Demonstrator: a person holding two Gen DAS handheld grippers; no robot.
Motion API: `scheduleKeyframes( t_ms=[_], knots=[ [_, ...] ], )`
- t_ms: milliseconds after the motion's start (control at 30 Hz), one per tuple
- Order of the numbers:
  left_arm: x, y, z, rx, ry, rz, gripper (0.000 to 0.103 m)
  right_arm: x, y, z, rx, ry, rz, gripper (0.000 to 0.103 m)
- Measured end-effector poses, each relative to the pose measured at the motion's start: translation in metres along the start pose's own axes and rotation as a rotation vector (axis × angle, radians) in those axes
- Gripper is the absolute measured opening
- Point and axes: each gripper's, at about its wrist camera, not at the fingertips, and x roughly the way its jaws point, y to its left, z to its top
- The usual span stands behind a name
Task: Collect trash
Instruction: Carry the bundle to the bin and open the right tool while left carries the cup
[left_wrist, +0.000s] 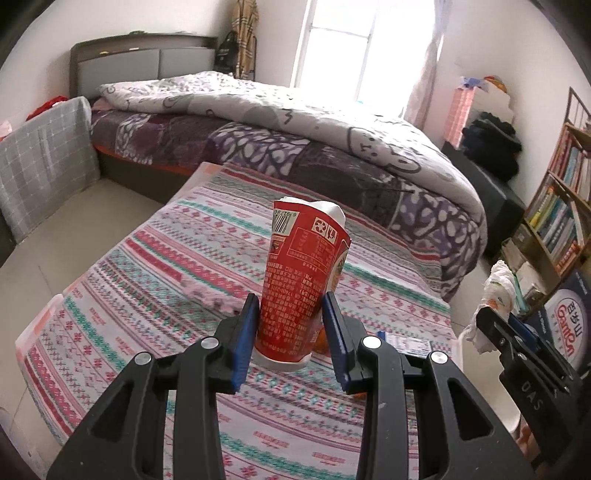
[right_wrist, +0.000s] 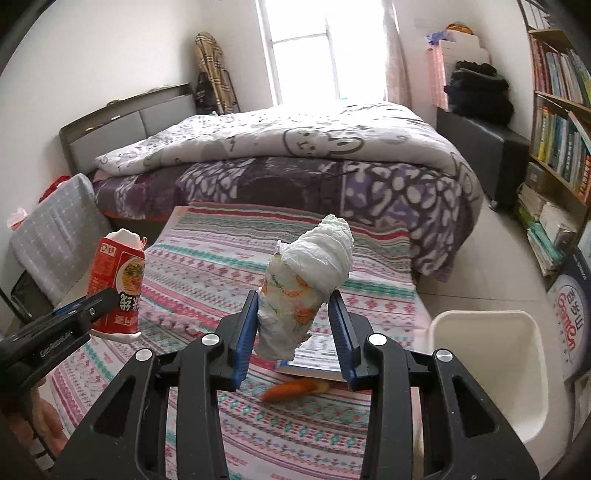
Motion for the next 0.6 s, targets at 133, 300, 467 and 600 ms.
scheduleKeyframes(
  t_ms=[133,300,467,600],
  knots=[
    [0.002,-0.017,-0.002,0.023,0.003,-0.023,0.036,-0.001,-0.015,0.0,0.014,0.009,-0.031,0.036],
    [0.007,-0.035,-0.005,0.034,0.021,-0.052,0.036,-0.003,-0.034,-0.001,0.038,0.023,-0.072,0.036],
    [0.012,-0.054,-0.009,0.055,0.035,-0.076,0.036,-0.003,-0.055,-0.002,0.069,0.044,-0.118,0.036],
    [0.016,-0.069,-0.014,0.075,0.047,-0.093,0.036,-0.004,-0.071,-0.004,0.092,0.063,-0.162,0.037]
  ],
)
